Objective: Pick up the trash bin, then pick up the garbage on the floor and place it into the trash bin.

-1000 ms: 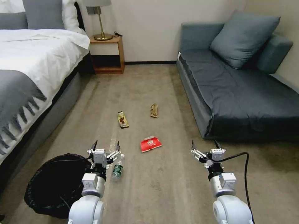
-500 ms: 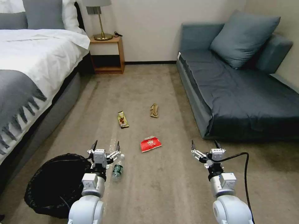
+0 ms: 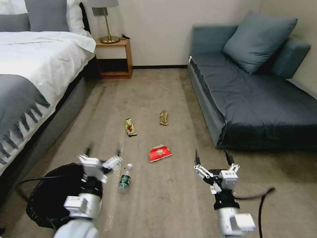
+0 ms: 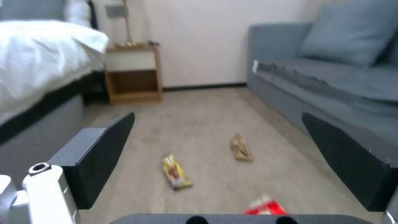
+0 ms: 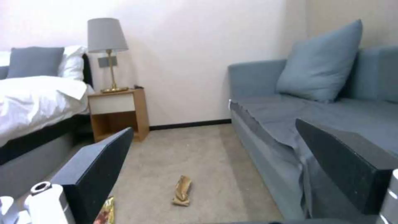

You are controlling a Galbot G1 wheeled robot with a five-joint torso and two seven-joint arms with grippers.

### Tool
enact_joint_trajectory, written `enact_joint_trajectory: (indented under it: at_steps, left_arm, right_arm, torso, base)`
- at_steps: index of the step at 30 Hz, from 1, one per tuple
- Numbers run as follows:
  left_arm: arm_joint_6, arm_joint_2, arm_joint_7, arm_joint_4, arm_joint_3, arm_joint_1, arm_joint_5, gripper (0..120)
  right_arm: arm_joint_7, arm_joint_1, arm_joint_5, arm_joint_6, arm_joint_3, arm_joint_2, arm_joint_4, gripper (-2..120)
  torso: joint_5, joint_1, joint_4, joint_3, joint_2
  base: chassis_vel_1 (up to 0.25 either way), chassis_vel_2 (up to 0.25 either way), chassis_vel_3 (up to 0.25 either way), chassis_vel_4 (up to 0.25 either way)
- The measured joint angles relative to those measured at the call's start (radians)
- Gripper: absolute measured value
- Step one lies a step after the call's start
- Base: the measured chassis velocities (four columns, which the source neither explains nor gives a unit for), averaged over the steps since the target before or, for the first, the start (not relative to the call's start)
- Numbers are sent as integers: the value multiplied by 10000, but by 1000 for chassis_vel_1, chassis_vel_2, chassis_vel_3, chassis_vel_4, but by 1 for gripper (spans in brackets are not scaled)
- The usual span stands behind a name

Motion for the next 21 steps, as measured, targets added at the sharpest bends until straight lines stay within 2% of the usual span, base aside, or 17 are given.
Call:
enact_joint_trajectory:
  at_steps: [6, 10, 13, 15, 18, 19, 20, 21]
  left_arm:
    - [1, 118, 118, 109, 92, 135, 118, 100]
    - [-26, 108, 149, 54, -183, 346, 244, 100]
    - [29, 96, -7, -224, -652, 489, 46, 100]
    - [121, 140, -63, -319, -752, 549, -124, 100]
    - [625, 491, -294, -509, -1057, 718, -990, 100]
    - [835, 650, -366, -511, -1382, 764, -1472, 100]
    - [835, 650, -366, -511, -1382, 764, -1472, 100]
    - [1104, 837, -411, -506, -1963, 829, -2017, 100]
  right_arm:
    - [2, 191, 300, -189, 86, 1, -143, 100]
    - [31, 334, 353, -385, 155, 3, -475, 100]
    - [54, 376, 326, -449, 180, 39, -701, 100]
    - [65, 392, 321, -457, 180, 38, -773, 100]
    - [116, 450, 330, -465, 174, -20, -1000, 100]
    - [135, 473, 349, -466, 178, -52, -1071, 100]
    - [135, 473, 349, -466, 178, -52, -1071, 100]
    - [157, 509, 391, -466, 195, -93, -1160, 100]
  torso:
    - [1, 0, 1, 0, 0]
    - [2, 0, 1, 1, 0]
    - [3, 0, 0, 1, 0]
    - [2, 0, 2, 1, 0]
    - [2, 0, 0, 1, 0]
    - [-1, 0, 0, 1, 0]
    - [-1, 0, 0, 1, 0]
    - [0, 0, 1, 1, 0]
  base:
    - [0, 0, 0, 0]
    - [0, 0, 0, 0]
    - [0, 0, 0, 0]
    - [0, 0, 0, 0]
    - [0, 0, 0, 0]
    - [0, 0, 0, 0]
    - [0, 0, 0, 0]
    - [0, 0, 0, 0]
